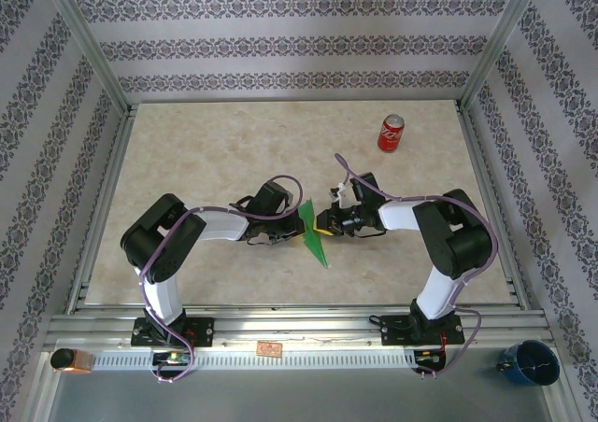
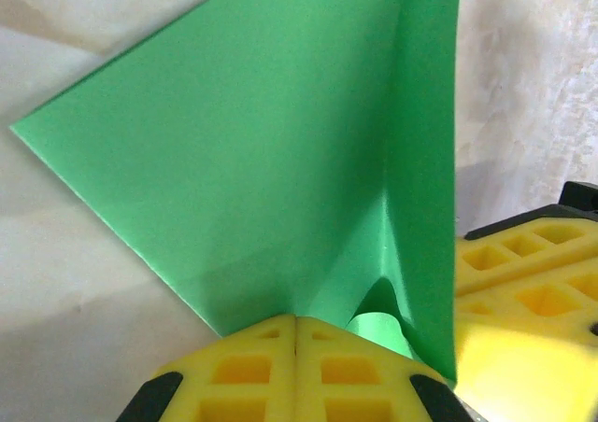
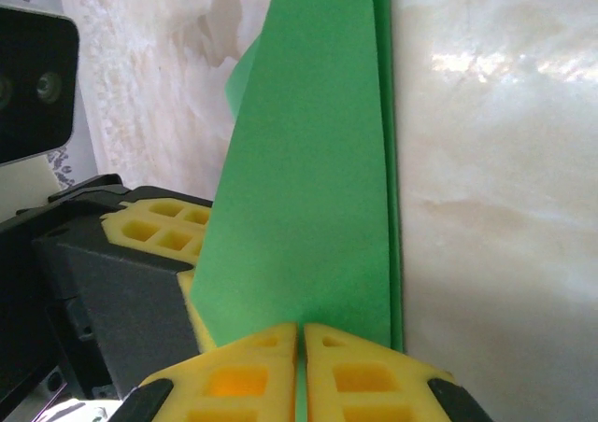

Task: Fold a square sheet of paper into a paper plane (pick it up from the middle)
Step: Fold the wing for the fifth time at the center of the table.

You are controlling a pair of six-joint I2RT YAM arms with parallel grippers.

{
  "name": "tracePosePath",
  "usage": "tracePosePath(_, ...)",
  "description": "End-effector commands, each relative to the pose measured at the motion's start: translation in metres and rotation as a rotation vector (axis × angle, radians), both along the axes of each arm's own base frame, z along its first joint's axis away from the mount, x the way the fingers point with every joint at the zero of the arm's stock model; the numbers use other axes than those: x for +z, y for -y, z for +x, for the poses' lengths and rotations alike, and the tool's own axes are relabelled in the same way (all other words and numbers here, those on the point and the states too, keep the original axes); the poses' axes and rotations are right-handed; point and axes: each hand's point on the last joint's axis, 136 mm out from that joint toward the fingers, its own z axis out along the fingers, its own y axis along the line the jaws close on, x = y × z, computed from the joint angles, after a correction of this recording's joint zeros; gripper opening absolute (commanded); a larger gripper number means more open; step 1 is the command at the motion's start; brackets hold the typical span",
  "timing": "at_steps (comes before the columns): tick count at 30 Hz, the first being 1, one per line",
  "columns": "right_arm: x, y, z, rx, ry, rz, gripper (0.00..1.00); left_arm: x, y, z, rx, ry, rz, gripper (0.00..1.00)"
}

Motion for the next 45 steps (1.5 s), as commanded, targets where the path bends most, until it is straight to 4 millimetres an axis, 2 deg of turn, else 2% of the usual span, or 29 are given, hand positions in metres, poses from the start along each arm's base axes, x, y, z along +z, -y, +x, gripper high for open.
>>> tracePosePath(1,0.002,-0.008,0.005,0.012,0.015,0.013,0.13,0.012,0.003,0.010,-0.008,0.035,-0.021,0.00)
tracePosePath(12,-0.005,-0.011,0.003,0.012,-0.001,0.012,0.13,0.018,0.000,0.011,0.008,0.048,-0.015,0.00)
tracePosePath(22,-0.008,-0.012,0.005,0.001,-0.009,0.014,0.13,0.044,-0.017,0.008,0.080,0.104,-0.019,0.10)
tracePosePath(27,-0.008,-0.014,0.005,0.001,-0.010,0.018,0.14,0.057,0.000,0.006,0.046,0.115,-0.137,0.10)
tracePosePath(35,-0.005,-0.015,0.006,-0.001,-0.010,0.030,0.15,0.048,0.020,0.015,0.015,0.068,-0.188,0.08)
tracePosePath(45,0.003,-0.015,0.006,-0.001,0.002,0.040,0.16,0.007,0.006,0.013,0.026,-0.015,-0.018,0.01)
